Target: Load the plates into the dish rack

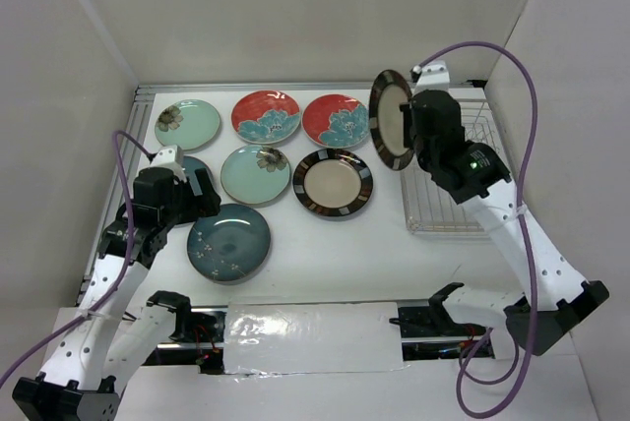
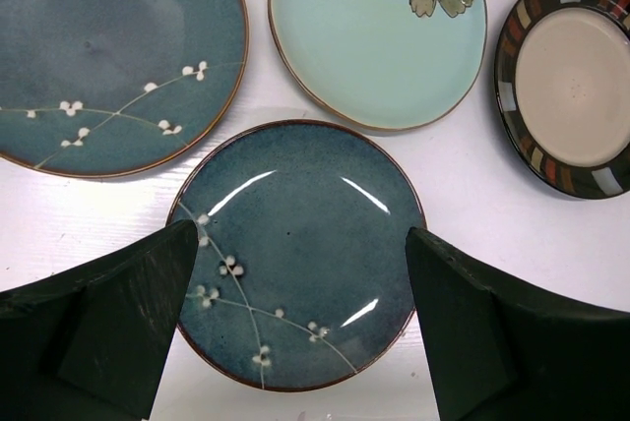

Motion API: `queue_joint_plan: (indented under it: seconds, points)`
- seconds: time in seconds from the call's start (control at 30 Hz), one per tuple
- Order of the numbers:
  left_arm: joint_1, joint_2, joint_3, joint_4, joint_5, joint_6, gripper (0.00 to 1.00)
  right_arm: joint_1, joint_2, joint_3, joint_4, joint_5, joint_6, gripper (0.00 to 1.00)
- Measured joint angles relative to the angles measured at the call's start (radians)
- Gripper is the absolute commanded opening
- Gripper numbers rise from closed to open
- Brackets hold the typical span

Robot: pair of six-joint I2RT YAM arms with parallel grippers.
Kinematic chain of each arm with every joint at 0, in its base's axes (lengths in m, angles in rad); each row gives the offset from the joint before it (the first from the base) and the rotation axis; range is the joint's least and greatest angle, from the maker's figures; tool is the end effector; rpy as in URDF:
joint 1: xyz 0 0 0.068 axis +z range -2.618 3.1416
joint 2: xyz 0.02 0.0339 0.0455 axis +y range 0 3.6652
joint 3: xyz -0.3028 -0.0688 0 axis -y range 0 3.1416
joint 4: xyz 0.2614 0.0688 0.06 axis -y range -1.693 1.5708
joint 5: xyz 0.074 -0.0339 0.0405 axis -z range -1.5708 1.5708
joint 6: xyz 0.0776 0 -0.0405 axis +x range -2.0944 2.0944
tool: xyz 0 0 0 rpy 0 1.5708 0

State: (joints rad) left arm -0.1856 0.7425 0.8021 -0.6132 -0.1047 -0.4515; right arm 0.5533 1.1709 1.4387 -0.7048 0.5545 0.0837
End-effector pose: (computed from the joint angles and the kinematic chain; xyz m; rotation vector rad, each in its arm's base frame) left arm 0.1812 -0.0258 0.3142 -0.3443 2.1046 -0.2661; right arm 0.2470 0.1046 0.4602 -0.1078 1.9383 -0.1355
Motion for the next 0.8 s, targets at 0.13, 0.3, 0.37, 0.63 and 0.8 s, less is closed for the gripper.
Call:
queue_joint_plan:
  seconds: [0.13,0.3,0.37,0.63,0.8]
  points:
    - [-0.006,0.0,0.0,-0.011,-0.014,-0.003,1.0,-0.105,-0.005,-0.032,0.139,0.056,-0.127,0.0]
    - [-0.046,0.001,0.0,-0.016,-0.02,-0.024,1.0,-0.209,-0.017,-0.106,0.294,0.094,-0.287,0.0]
    - [-0.059,0.005,0.0,-0.016,-0.016,-0.027,1.0,-0.259,-0.017,-0.124,0.332,0.088,-0.345,0.0]
    - [-0.071,0.109,0.006,-0.013,0.022,-0.032,1.0,-0.665,0.037,-0.128,0.414,-0.153,-0.371,0.0]
    - [-0.072,0.22,0.05,0.0,0.026,-0.038,1.0,-0.865,0.111,-0.128,0.428,-0.238,-0.364,0.0]
